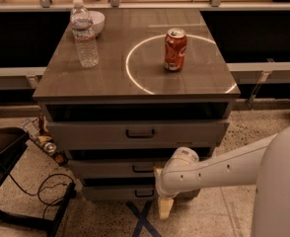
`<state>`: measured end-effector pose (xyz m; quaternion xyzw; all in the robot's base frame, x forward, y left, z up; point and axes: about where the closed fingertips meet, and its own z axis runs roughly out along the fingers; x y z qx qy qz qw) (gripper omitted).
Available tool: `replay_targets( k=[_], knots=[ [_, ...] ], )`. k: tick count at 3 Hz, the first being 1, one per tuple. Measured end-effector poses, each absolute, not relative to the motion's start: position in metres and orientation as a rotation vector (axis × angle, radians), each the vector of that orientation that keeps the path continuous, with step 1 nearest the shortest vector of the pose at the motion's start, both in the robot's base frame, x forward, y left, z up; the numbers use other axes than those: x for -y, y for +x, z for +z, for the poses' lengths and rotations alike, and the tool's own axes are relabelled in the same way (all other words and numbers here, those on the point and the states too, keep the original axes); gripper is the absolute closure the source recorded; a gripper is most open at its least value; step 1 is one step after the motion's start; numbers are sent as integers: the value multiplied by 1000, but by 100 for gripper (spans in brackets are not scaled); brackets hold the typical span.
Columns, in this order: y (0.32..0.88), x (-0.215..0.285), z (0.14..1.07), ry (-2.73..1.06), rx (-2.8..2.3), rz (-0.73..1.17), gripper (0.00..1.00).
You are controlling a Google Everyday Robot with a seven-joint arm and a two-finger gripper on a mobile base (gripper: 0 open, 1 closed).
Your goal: Open middle drawer
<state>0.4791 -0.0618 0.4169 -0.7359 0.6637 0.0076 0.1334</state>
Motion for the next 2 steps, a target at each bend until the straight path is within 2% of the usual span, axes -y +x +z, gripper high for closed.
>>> replay_targets(
  k=[2],
  knots=[
    [486,39,419,-2188,-1856,15,0]
  ],
)
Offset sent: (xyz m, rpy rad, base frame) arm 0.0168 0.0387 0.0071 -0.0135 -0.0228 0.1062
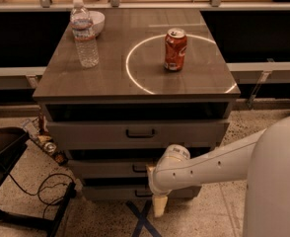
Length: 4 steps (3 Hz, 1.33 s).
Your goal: Open middle drawer
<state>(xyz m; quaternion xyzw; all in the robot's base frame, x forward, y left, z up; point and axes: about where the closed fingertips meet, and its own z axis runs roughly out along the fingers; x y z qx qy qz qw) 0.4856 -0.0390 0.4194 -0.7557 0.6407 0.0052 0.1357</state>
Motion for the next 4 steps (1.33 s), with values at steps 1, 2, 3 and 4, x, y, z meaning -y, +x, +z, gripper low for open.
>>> replay_targets(
  k=[1,2,3,4],
  knots=[
    [493,31,413,-2225,-1865,-1,0],
    [498,28,406,-2247,-1877,-9,0],
    [500,32,401,-2239,-1899,-8,0],
    [501,33,397,-2240,-1918,-32,0]
  ],
)
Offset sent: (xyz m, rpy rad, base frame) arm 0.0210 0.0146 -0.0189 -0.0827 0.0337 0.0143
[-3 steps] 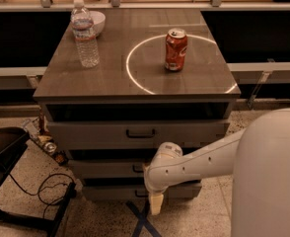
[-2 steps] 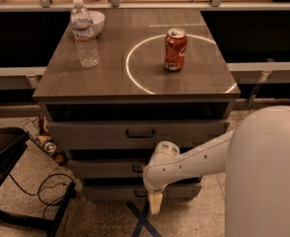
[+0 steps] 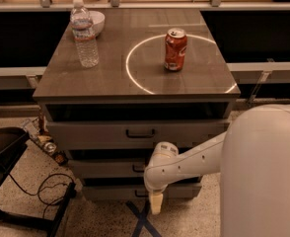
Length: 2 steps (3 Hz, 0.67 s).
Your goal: Open middle drawer
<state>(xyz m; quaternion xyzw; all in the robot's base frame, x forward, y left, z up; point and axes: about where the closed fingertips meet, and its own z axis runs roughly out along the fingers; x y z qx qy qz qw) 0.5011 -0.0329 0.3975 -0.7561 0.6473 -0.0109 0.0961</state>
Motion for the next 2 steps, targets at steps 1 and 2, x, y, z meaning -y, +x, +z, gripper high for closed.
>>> replay_targets(
  k=[1,2],
  knots=[
    [503,26,389,-2264,-1928,-70,0],
    [503,15,377,-2302,-1928,-87,18]
  ],
)
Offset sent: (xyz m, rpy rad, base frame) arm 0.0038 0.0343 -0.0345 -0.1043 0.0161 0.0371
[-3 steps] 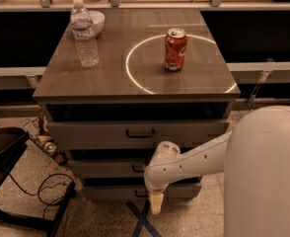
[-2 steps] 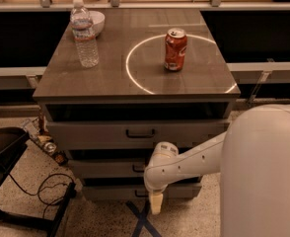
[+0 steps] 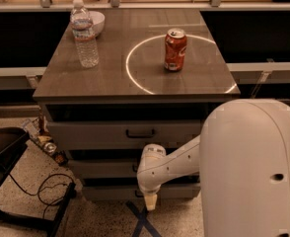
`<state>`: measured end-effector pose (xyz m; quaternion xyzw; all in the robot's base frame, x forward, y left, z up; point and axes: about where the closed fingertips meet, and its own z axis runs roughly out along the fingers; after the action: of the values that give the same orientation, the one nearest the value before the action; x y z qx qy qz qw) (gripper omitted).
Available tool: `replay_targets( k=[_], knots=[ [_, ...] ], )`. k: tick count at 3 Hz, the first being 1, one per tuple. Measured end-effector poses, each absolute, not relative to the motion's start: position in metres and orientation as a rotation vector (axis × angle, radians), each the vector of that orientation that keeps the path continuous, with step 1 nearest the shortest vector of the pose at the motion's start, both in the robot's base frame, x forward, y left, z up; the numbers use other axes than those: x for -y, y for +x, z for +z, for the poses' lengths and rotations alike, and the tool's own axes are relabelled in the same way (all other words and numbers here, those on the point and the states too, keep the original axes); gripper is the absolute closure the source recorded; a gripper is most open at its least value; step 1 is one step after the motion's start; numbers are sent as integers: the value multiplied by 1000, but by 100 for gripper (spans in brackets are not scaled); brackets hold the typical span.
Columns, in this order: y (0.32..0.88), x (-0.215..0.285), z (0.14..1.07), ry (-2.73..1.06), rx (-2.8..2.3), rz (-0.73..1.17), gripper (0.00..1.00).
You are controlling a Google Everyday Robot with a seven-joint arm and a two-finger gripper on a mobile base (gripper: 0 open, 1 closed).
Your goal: Open middle drawer
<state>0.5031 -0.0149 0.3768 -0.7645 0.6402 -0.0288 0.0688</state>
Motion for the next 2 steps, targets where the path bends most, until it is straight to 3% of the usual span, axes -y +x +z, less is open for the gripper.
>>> replay_targets(
  k=[2],
  knots=[
    [503,15,382,-2302,-1928,-87,64]
  ],
)
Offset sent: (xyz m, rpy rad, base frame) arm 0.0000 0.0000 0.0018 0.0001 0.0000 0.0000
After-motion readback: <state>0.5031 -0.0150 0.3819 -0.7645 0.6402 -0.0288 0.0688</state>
